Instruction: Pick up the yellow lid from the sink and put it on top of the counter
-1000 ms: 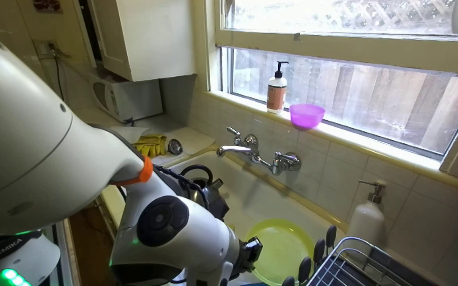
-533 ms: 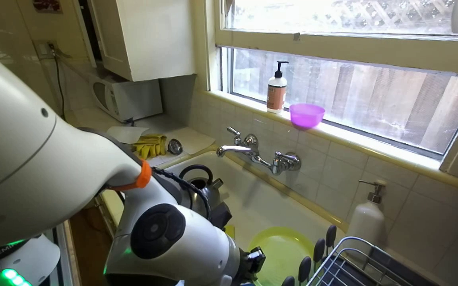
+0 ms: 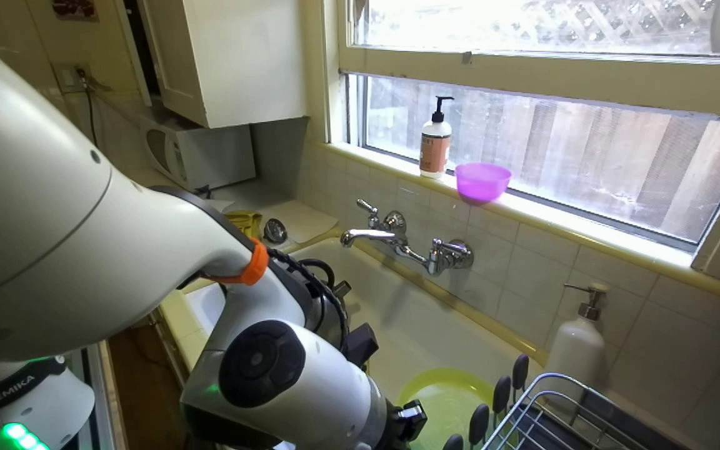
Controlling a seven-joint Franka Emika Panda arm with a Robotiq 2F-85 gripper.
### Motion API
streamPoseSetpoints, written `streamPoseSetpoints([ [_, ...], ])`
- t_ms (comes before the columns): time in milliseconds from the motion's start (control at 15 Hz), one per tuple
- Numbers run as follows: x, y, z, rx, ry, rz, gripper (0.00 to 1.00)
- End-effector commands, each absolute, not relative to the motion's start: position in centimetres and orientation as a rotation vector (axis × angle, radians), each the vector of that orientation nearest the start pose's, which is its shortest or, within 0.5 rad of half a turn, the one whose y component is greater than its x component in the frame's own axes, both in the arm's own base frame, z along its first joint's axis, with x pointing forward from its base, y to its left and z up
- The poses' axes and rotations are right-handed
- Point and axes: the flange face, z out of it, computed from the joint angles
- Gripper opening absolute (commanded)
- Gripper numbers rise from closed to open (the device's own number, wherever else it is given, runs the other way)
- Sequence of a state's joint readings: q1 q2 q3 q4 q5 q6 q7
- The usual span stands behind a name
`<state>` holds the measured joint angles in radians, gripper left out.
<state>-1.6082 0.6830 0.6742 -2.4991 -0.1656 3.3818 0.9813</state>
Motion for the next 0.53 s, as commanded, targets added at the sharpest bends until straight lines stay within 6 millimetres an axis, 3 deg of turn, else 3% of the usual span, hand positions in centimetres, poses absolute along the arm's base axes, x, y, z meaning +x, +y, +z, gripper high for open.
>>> streamPoseSetpoints([
  [0,32.55,-36.25,12.93,-1.482,2.26,-0.464,0.01],
  [467,32.29,-36.83,13.32,-1.354,2.309,-0.475,0.01],
])
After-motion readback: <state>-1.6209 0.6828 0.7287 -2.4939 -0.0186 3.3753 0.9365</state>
